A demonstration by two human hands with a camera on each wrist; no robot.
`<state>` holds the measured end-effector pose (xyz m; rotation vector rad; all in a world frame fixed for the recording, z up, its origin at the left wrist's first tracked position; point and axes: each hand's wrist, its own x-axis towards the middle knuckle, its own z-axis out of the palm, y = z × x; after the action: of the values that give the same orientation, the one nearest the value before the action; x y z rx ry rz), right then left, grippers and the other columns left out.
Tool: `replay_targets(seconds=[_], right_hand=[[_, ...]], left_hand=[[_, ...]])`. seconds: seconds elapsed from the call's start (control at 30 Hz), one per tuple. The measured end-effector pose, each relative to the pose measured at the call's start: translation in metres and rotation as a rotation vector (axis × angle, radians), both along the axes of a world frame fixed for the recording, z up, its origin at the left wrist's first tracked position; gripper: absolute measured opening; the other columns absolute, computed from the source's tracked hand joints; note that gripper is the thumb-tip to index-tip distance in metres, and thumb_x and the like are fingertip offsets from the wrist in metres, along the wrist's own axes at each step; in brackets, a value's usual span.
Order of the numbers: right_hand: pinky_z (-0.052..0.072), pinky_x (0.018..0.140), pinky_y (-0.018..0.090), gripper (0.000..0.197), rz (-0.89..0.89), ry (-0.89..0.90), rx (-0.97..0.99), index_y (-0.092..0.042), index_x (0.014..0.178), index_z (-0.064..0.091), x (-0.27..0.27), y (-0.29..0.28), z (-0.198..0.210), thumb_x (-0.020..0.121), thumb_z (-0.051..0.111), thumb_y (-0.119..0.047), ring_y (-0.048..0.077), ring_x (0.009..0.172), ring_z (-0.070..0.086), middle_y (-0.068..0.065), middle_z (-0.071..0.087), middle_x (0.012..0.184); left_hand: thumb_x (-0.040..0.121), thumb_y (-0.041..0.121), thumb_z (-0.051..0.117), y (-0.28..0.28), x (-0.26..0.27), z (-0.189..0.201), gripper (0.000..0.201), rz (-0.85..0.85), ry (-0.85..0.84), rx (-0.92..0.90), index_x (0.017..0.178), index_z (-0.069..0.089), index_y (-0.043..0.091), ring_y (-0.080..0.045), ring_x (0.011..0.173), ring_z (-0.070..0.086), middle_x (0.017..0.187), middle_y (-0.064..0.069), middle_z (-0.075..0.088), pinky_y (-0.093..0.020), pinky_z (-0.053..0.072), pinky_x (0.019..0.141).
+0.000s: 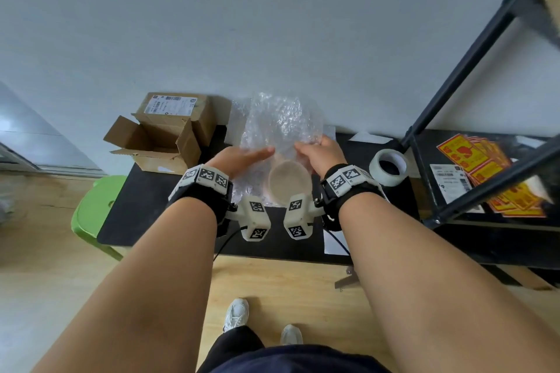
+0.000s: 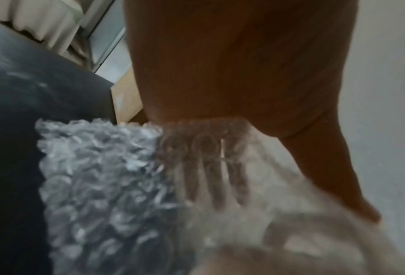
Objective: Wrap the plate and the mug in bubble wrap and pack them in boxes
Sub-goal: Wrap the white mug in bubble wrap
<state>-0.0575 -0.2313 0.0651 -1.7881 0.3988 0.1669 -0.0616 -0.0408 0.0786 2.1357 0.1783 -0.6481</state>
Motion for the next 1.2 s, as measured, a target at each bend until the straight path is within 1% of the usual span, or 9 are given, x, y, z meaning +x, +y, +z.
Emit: replay_targets(seconds=[0.23,0.3,0.47,0.57,0.7,0.87,1.0,1.13,1.2], right_hand=[[0.047,0.062,0.021,0.023,-0.046,0.07,-0.02,-0.009,0.092,0.059,-0.002,-0.001,-0.017,0.084,0.072,-0.026,0.011,0.073,0.06,0.002,0.065,0.087],[0.05,0.075,0.029,0.036,-0.076,0.093,-0.011,-0.004,0.104,0.06,0.0,0.002,-0.023,0.081,0.073,-0.028,0.019,0.088,0.064,0.005,0.066,0.102],[0.054,0.083,0.051,0.028,-0.112,0.128,0.078,-0.012,0.09,0.049,0.006,0.012,-0.029,0.077,0.073,-0.015,0.026,0.08,0.058,0.013,0.056,0.089],[0.054,0.088,0.055,0.038,-0.074,0.15,0.124,-0.01,0.104,0.06,0.01,0.018,-0.035,0.068,0.073,-0.009,0.035,0.099,0.067,0.017,0.066,0.11],[0.053,0.093,0.047,0.023,-0.053,0.209,0.141,-0.013,0.094,0.069,0.009,0.026,-0.046,0.074,0.075,-0.003,0.031,0.097,0.069,0.011,0.072,0.098],[0.05,0.099,0.046,0.044,0.025,0.299,0.111,-0.011,0.102,0.073,0.007,0.036,-0.063,0.059,0.076,-0.018,0.03,0.105,0.066,0.01,0.073,0.106],[0.042,0.103,0.047,0.032,0.036,0.387,0.201,-0.022,0.101,0.074,0.002,0.045,-0.068,0.076,0.058,-0.035,0.027,0.12,0.054,0.008,0.063,0.126],[0.042,0.097,0.043,0.079,-0.016,0.514,0.272,-0.021,0.114,0.068,0.003,0.039,-0.087,0.072,0.04,-0.082,0.02,0.114,0.059,-0.001,0.071,0.112],[0.05,0.092,0.042,0.07,-0.032,0.529,0.195,-0.013,0.113,0.069,0.001,0.038,-0.084,0.087,0.038,-0.07,0.025,0.109,0.063,0.004,0.072,0.111]], left_hand=[[0.041,0.065,0.083,-0.003,0.003,-0.016,0.085,-0.08,0.057,-0.123,0.109,0.068,0.015,-0.02,0.102,0.065,0.106,-0.003,0.071,-0.041,0.047,0.099],[0.055,0.053,0.085,0.0,0.005,-0.021,0.065,-0.077,0.08,-0.126,0.107,0.069,0.018,-0.018,0.101,0.066,0.104,0.0,0.072,-0.041,0.047,0.1],[0.071,0.049,0.079,0.01,0.014,-0.035,0.045,-0.057,0.121,-0.078,0.099,0.072,0.015,-0.024,0.098,0.067,0.098,-0.004,0.073,-0.039,0.05,0.096],[0.074,0.054,0.074,0.014,0.024,-0.048,0.051,-0.04,0.132,-0.012,0.101,0.069,0.011,-0.025,0.093,0.066,0.095,-0.006,0.071,-0.038,0.051,0.093],[0.077,0.058,0.069,0.019,0.032,-0.061,0.065,-0.039,0.15,0.065,0.113,0.065,0.005,-0.024,0.095,0.065,0.102,-0.009,0.069,-0.038,0.051,0.093],[0.086,0.049,0.065,0.023,0.041,-0.076,0.061,0.033,0.14,0.138,0.12,0.058,-0.002,-0.023,0.088,0.061,0.103,-0.012,0.065,-0.03,0.048,0.075],[0.09,0.044,0.062,0.023,0.045,-0.085,0.061,0.101,0.147,0.12,0.128,0.053,-0.002,-0.024,0.09,0.057,0.116,-0.017,0.063,-0.031,0.047,0.079],[0.093,0.041,0.059,0.018,0.047,-0.093,0.055,0.119,0.159,0.142,0.125,0.053,-0.003,-0.021,0.084,0.054,0.102,-0.013,0.06,-0.025,0.042,0.065],[0.093,0.04,0.059,0.015,0.045,-0.097,0.051,0.125,0.175,0.149,0.121,0.055,-0.003,-0.019,0.075,0.054,0.088,-0.008,0.057,-0.022,0.037,0.054]])
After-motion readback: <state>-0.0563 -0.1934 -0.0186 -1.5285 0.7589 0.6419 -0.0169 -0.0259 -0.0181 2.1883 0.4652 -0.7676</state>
